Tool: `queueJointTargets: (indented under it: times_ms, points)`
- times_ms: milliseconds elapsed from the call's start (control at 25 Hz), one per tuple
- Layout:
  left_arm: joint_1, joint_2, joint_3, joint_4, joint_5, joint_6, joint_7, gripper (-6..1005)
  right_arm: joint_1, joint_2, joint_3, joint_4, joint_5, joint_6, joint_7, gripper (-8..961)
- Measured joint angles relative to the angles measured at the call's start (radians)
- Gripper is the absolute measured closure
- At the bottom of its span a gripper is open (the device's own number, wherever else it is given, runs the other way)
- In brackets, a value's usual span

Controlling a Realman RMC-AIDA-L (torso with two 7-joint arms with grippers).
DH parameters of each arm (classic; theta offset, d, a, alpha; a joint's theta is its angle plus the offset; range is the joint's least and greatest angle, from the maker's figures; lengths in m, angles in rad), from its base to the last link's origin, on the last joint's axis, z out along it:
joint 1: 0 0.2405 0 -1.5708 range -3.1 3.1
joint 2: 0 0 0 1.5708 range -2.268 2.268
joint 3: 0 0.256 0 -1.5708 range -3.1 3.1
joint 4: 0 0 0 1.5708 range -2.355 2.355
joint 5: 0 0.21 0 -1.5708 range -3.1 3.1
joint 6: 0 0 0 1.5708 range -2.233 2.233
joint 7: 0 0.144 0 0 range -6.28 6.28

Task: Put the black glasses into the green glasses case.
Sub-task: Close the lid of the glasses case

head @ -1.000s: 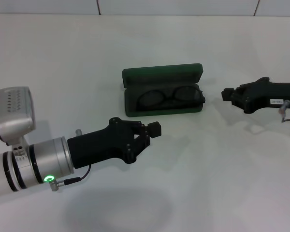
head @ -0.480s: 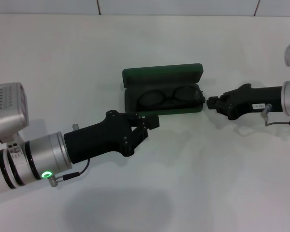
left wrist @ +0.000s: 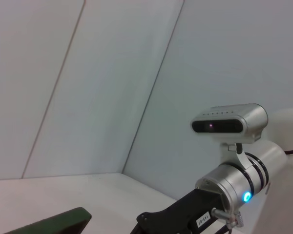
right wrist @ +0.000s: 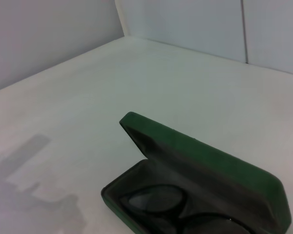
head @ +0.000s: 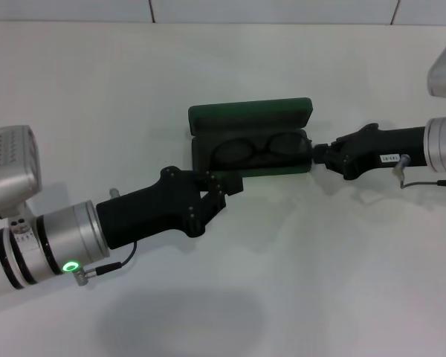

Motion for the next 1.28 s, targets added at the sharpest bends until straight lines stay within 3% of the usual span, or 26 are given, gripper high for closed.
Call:
queueJointTargets:
  times_ms: [960, 1280]
  points:
    - [0.005, -0.01, -0.003, 0.0, 0.007, 0.0, 0.001, 919, 0.032, 0.005, -0.066, 0.006, 0.03, 0.025, -0.009, 900]
    - [0.028, -0.002, -0.003, -0.002, 0.003, 0.024, 0.002, 916, -0.002, 0.0, -0.066, -0.035, 0.044, 0.014, 0.037, 899]
